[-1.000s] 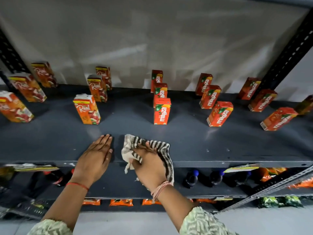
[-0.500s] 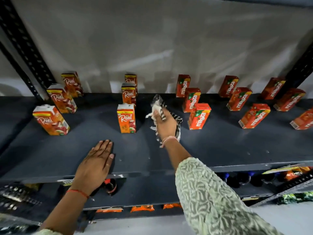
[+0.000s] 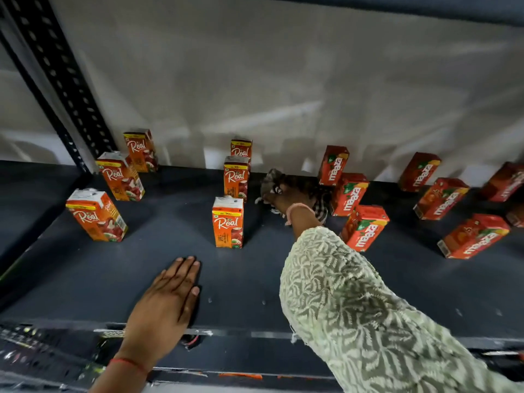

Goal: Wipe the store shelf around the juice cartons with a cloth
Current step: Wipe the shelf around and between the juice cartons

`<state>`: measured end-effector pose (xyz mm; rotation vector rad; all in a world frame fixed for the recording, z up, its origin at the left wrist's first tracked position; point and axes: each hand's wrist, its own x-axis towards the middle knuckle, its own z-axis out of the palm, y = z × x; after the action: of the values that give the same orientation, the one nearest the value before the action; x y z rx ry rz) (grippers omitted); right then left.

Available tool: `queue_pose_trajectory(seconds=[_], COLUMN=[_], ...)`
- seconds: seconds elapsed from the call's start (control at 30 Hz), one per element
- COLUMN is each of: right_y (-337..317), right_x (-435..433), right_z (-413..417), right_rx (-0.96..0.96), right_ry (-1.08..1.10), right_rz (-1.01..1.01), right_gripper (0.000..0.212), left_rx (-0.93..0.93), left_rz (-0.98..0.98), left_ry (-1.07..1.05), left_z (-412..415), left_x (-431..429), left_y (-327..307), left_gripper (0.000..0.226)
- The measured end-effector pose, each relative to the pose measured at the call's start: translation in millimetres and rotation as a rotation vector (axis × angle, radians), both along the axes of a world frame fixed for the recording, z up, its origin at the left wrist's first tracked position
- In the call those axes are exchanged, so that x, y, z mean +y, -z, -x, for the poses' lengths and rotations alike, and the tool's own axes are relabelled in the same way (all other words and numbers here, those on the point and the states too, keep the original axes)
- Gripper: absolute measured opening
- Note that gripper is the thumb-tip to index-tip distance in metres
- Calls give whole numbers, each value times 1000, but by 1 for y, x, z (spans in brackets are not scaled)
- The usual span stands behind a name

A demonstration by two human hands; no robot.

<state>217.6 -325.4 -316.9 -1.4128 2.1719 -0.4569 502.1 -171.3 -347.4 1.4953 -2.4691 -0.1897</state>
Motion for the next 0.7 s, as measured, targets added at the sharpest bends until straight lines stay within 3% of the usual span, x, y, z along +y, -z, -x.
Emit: queue_pose_trajectory(seconds=[0.17,0.7], right_y=[-19,-19], right_x=[38,245], right_z=[-4,-94], right_rx=[151,63], right_ry=[-184,-314], right_rz=[17,195], right_gripper=[60,42], left_rx=[14,64], left_rz=[33,1], left_ry=[7,33], left_z=[0,-17], left_x=[0,11], left_y=[-1,-7], left_gripper=[73,59])
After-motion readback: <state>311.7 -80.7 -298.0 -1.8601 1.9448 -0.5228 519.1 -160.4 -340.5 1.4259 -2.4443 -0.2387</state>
